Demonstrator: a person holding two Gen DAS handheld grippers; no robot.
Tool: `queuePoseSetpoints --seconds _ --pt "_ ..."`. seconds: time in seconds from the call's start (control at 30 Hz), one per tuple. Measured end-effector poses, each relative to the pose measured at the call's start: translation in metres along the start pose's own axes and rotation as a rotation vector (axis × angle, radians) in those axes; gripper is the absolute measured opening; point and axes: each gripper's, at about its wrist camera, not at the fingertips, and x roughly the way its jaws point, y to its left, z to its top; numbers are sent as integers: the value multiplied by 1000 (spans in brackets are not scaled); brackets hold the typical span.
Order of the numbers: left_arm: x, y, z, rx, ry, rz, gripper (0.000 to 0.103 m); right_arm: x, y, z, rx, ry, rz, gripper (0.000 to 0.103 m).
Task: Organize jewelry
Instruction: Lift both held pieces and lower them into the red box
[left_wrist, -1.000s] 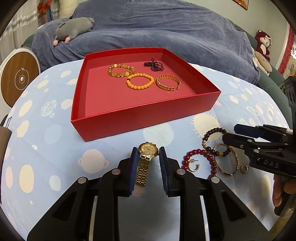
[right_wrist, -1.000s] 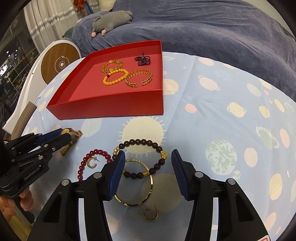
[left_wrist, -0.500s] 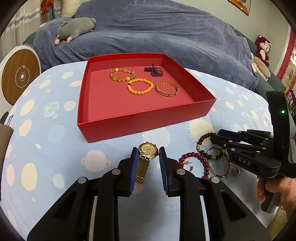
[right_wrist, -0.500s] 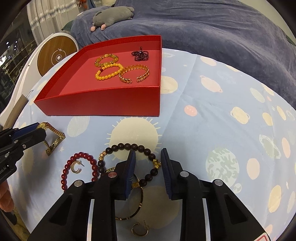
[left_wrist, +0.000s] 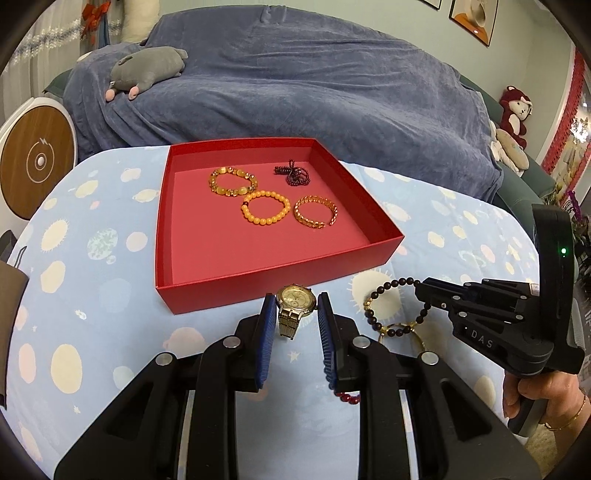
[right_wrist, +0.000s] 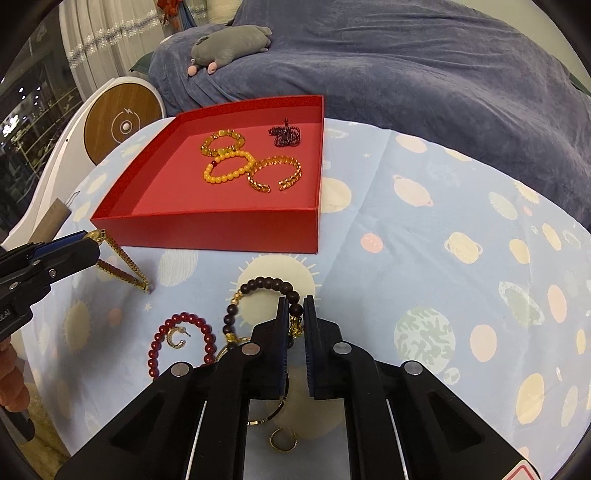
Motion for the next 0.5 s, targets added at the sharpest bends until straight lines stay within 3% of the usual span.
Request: queuePoseSetpoints --seconds 0.27,0.5 --pt "-13 -3 36 -16 -77 -3 22 -41 -3 24 6 -103 19 7" --pt "-4 10 63 -52 -104 34 22 -51 2 59 1 -149 41 7"
